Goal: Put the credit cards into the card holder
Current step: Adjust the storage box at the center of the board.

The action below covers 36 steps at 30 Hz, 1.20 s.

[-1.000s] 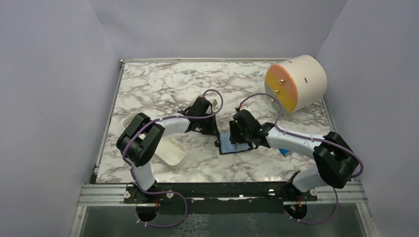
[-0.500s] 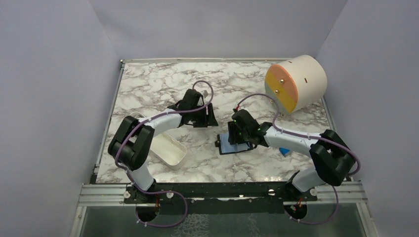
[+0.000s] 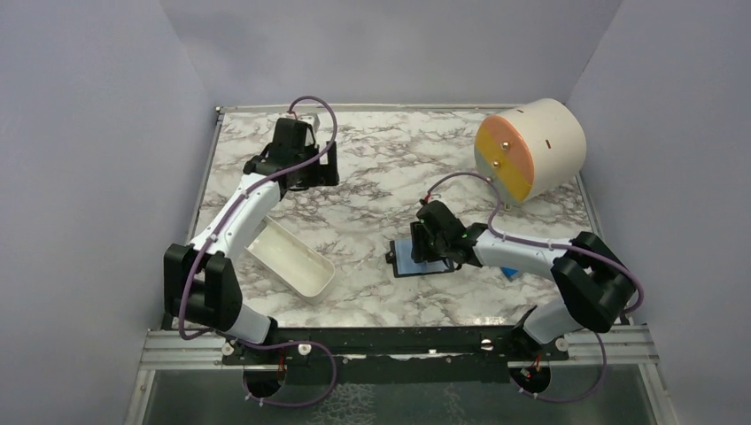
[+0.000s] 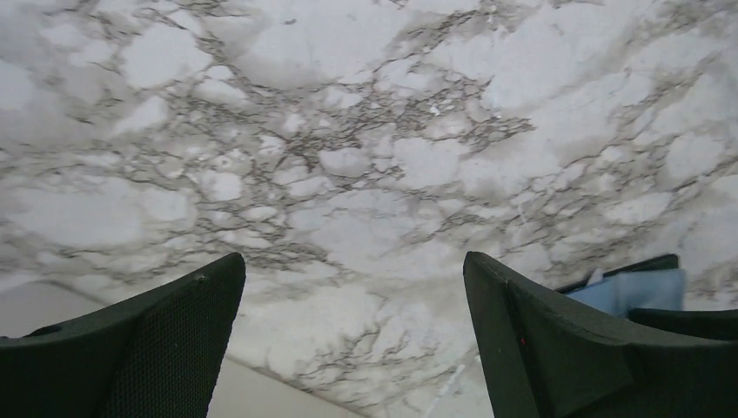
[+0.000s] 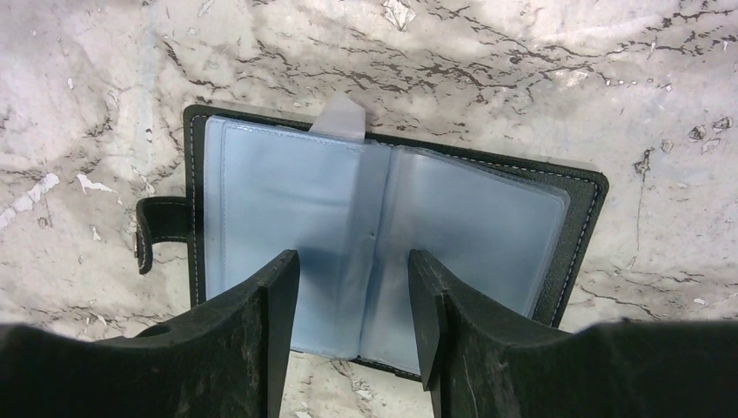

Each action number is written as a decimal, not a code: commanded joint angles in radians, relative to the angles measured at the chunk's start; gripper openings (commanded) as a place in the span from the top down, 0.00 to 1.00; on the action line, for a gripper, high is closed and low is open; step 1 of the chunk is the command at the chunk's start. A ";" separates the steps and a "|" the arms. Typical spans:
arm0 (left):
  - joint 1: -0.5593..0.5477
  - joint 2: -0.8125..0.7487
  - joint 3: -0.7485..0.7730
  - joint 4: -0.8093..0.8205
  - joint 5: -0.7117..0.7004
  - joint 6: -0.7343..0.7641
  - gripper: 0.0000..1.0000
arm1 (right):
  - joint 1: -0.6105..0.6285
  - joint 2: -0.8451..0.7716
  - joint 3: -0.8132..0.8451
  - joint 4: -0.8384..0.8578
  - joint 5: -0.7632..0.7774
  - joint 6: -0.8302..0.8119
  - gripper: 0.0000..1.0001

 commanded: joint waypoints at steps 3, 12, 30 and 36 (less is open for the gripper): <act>0.024 -0.096 0.072 -0.190 -0.207 0.340 0.01 | 0.006 -0.023 -0.061 0.092 -0.018 -0.025 0.51; 0.175 -0.145 -0.005 -0.166 -0.243 0.584 0.01 | 0.006 -0.015 -0.103 0.134 -0.060 -0.051 0.51; 0.307 -0.156 -0.295 0.049 -0.197 0.751 0.24 | 0.006 0.004 -0.089 0.142 -0.086 -0.057 0.51; 0.326 -0.155 -0.356 0.123 -0.239 0.733 0.33 | 0.006 -0.001 -0.096 0.147 -0.095 -0.060 0.51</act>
